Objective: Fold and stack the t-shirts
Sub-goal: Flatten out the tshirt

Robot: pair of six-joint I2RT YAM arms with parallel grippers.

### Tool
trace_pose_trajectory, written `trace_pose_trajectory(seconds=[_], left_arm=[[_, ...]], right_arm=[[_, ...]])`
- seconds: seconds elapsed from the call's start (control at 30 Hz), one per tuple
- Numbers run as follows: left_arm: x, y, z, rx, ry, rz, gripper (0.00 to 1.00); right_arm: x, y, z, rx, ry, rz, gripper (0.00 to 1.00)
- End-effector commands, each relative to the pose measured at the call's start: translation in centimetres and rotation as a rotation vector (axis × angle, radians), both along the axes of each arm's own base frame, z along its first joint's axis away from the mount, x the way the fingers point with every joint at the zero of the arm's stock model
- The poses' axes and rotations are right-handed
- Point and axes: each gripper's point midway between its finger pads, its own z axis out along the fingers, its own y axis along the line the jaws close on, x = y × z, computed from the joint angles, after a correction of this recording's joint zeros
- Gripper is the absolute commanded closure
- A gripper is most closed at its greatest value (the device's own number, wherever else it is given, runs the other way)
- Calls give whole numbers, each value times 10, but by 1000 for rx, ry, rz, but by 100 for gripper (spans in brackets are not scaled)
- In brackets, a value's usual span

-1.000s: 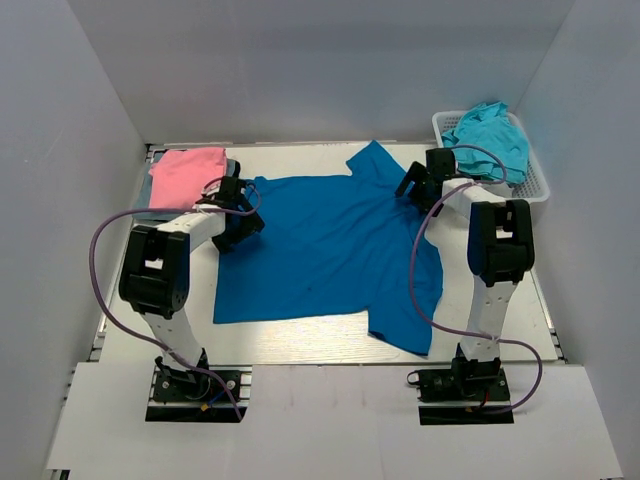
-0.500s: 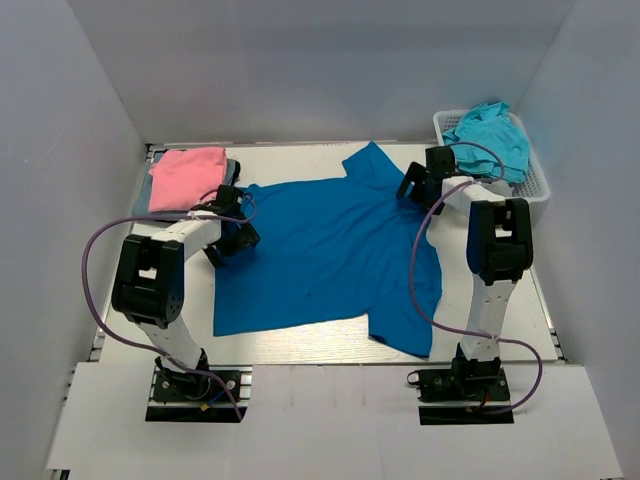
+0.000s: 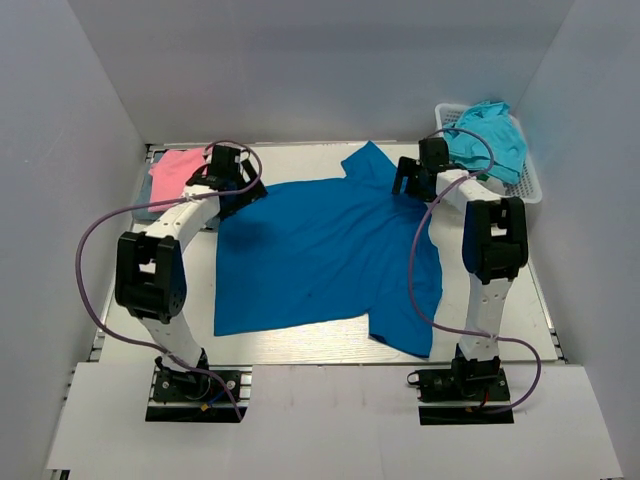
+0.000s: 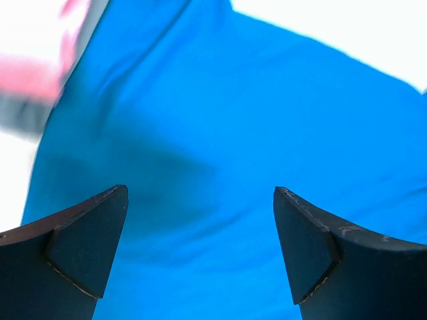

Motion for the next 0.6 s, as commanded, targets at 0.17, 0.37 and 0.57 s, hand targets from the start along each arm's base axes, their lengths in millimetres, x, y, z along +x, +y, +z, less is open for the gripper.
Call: trace_pose_trajectory(seconds=[0.17, 0.37, 0.57], left_arm=[[71, -20, -22, 32, -2, -103, 0], [83, -20, -38, 52, 18, -104, 0], [85, -13, -64, 66, 40, -87, 0]], right_arm=[[26, 24, 51, -26, -144, 75, 10], [36, 34, 33, -14, -138, 125, 10], [60, 46, 4, -7, -82, 163, 10]])
